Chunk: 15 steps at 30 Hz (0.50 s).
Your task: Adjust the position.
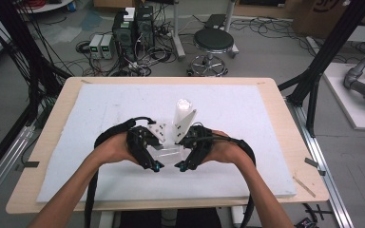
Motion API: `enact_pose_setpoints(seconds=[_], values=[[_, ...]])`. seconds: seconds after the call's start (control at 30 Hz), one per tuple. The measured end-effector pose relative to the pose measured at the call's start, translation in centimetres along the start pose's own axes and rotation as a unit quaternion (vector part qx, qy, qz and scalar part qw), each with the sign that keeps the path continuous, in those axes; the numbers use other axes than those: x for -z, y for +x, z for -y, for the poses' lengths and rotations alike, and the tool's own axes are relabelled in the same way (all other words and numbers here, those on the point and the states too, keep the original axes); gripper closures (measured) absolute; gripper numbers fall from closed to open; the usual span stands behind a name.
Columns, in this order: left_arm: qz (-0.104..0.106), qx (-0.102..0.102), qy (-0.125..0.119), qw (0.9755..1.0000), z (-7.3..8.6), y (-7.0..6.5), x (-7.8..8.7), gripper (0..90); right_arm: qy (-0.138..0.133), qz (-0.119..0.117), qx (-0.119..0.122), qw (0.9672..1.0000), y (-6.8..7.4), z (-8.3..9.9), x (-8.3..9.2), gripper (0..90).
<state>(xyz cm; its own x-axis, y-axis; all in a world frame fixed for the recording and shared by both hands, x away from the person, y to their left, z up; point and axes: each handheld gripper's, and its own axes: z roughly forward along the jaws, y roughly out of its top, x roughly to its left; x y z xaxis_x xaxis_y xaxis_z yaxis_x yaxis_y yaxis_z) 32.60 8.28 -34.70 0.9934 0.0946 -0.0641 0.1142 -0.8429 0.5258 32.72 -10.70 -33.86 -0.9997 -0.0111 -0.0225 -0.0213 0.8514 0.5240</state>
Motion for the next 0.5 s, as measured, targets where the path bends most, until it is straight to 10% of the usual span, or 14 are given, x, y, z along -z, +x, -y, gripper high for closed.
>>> enact_pose_setpoints(seconds=[0.1,0.33,0.5], values=[[0.002,0.001,-0.002,1.0000,-0.02,0.05,-0.05,32.8,-0.003,-0.002,0.004,1.0000,0.04,-0.21,0.01,41.5],[0.004,-0.001,-0.008,1.0000,0.06,0.11,-0.02,31.0,-0.009,-0.001,0.004,1.0000,-0.02,-0.13,0.04,42.7],[0.002,0.017,-0.031,0.9994,0.47,0.37,-0.14,11.6,-0.008,-0.002,0.000,1.0000,-0.03,-0.04,0.23,42.9]])
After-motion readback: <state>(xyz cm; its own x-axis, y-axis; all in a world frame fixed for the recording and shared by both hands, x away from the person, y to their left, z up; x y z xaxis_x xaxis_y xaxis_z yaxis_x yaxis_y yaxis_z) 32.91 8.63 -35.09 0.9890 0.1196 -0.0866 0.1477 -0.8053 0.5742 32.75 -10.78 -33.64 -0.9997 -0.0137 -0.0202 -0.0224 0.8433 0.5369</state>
